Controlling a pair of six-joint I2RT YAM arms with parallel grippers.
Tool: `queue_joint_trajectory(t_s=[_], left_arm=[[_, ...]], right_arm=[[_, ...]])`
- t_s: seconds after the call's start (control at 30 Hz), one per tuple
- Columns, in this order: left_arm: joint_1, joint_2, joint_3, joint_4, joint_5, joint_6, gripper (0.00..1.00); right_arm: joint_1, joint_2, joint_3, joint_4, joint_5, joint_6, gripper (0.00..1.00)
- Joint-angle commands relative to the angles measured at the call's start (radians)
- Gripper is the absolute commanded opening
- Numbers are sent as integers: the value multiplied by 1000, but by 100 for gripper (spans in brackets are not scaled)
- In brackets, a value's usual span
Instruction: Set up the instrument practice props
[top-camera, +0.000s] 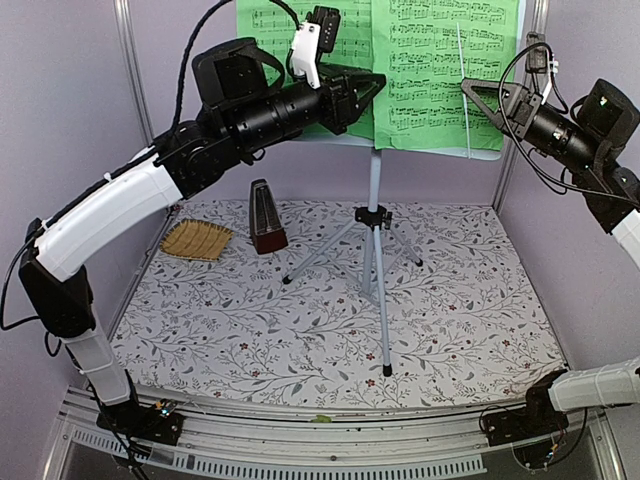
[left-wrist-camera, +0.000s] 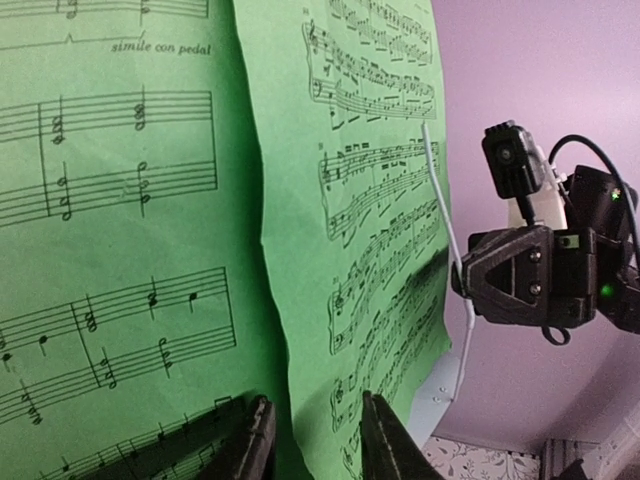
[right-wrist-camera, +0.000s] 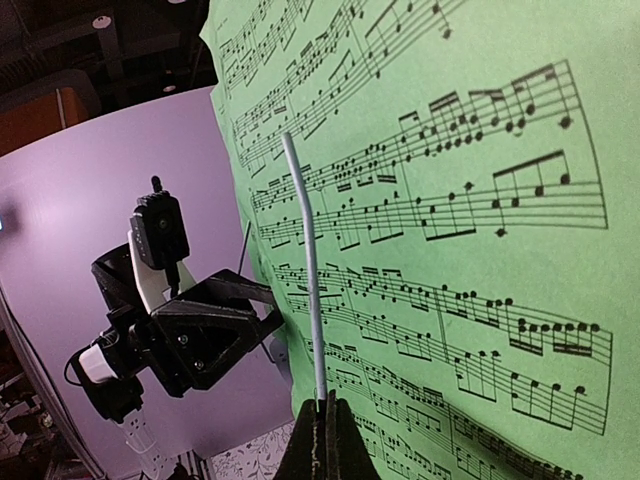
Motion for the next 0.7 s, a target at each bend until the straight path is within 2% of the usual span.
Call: queue_joint_trajectory(t_s=[0.0,0.23,0.67], left_arm=[[8,-39,-35,10,-35,-16,32],[7,-67,-97,29,-37,-38,35],[-2,-69,-121,29,-24,-51,29]], right_arm=[[2,-7,-14,-11,-17,6,0],[2,-6,-16,-9,-18,5,0],[2,-4,-23,0,-19,8,0]])
